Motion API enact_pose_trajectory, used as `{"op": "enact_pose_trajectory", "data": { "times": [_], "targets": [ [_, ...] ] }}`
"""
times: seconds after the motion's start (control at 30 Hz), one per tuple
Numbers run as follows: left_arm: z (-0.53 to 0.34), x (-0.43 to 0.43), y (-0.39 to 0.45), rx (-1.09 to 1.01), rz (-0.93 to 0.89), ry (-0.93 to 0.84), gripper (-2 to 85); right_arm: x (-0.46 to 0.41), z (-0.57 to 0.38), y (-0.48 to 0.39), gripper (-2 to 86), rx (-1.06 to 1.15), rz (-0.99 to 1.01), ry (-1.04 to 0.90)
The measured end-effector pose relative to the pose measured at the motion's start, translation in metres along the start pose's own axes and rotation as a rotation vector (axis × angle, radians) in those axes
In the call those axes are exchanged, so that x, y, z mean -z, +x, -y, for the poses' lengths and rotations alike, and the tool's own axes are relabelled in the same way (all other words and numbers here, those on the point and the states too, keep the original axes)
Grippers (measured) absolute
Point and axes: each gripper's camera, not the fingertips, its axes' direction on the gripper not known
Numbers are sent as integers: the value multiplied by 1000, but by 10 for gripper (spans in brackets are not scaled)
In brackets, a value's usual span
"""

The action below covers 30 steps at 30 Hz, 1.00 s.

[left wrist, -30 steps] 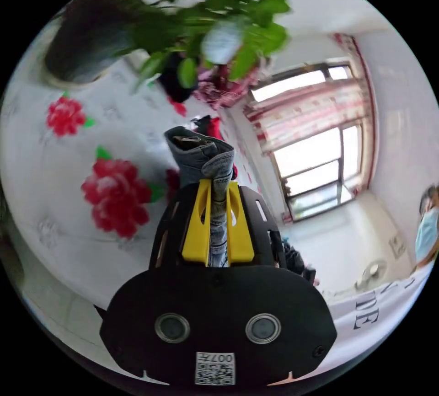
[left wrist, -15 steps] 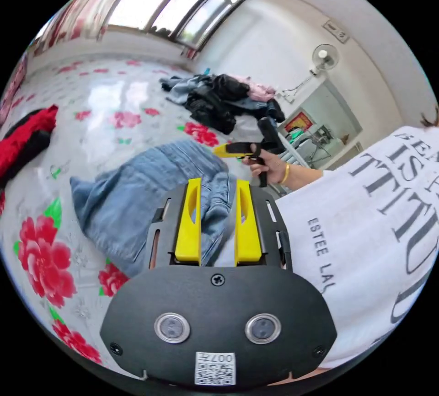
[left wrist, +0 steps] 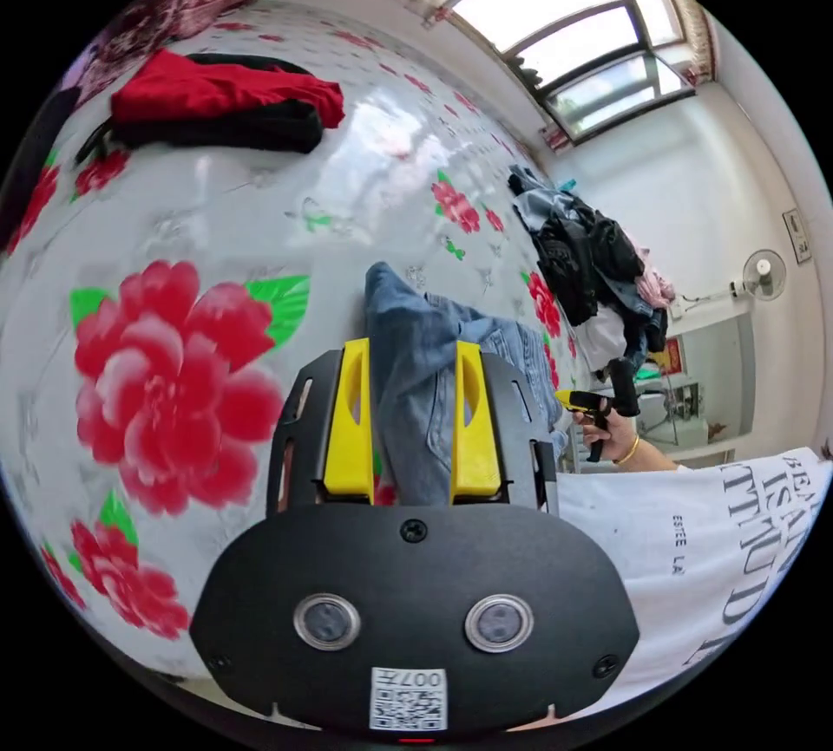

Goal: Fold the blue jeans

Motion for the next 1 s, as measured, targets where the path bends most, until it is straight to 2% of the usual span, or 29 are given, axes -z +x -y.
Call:
{"op": "enact_pose_trajectory", "data": {
  "times": [0.13, 0.33, 0.43, 0.5, 0.63, 0.77, 0.87, 1.0],
  "targets": [
    [59, -58, -17, 32, 107, -178, 82, -2, 16, -7, 117, 33, -104, -67],
    [64, -25, -44, 169, 0, 49, 71, 10, 26, -1, 113, 22, -42, -41],
    [39, -2, -59, 206, -50, 67, 95, 2, 34, 9, 113, 3, 63, -51],
    [21, 1, -62, 193, -105, 16, 112, -1, 38, 13, 111, -19, 51, -52],
    [-5, -31, -48, 112, -128, -207, 132, -2, 49, 20, 84, -31, 60, -113],
    [6, -49, -43, 41, -132, -252, 89, 4, 69, 10, 60, -31, 114, -140],
    [29, -28, -57, 78, -275, -163, 49, 18, 96, -21, 52, 36, 219, -91],
    [79, 30, -61, 28, -285, -8, 37, 26, 153, -90, 48, 213, 264, -43]
  ]
}}
